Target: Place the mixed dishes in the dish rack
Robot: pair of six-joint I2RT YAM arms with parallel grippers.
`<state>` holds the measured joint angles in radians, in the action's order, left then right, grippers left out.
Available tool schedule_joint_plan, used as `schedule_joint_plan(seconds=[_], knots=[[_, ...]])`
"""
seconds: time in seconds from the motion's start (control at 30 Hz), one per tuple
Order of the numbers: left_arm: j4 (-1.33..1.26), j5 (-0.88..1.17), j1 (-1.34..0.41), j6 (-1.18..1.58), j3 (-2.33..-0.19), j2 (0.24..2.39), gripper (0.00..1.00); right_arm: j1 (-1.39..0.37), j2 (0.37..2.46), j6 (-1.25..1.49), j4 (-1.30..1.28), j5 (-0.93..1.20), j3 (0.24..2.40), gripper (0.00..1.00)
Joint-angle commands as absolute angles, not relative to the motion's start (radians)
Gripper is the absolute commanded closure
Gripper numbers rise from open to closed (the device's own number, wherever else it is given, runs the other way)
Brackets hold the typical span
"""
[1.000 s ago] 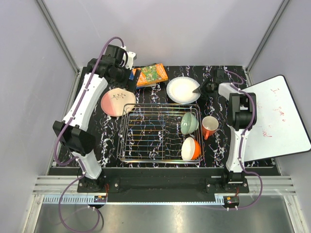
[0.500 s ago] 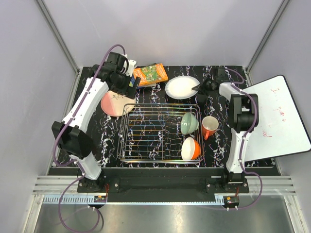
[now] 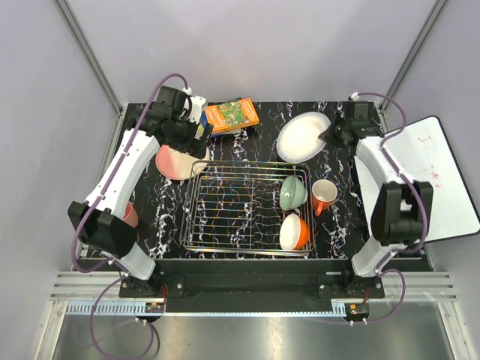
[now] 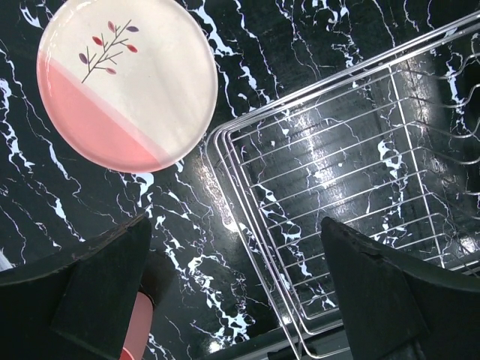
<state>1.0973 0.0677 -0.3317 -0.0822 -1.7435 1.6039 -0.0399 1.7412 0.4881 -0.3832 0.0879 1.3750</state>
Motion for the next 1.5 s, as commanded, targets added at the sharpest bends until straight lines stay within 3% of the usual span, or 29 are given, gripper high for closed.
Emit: schedule_joint_plan(seconds=[0.0, 0.23, 0.4, 0.7, 1.03, 1.47], knots=[[1.072, 0.118, -0.311, -0.077, -1.759, 1.574, 0.01, -0.077, 1.519, 0.352, -0.141, 0.173, 1.335, 1.00], [1.075, 0.152, -0.292, -0.064, -1.759, 1.588, 0.01, -0.194, 1.312, 0.000, -0.045, 0.129, 1.243, 1.00], [1.080, 0.149, -0.281, -0.074, -1.733, 1.589, 0.01, -0.301, 1.146, -0.427, 0.181, 0.181, 1.059, 1.00], [1.062, 0.173, -0.270, -0.061, -1.692, 1.595, 0.01, -0.347, 1.060, -0.743, 0.063, 0.377, 1.109, 1.00], [1.055, 0.150, -0.267, -0.072, -1.661, 1.588, 0.01, -0.489, 1.172, -1.080, -0.396, 0.302, 1.293, 1.00], [1.046, 0.166, -0.258, -0.072, -1.652, 1.597, 0.01, -0.623, 1.241, -1.302, -0.255, 0.015, 1.203, 1.00]])
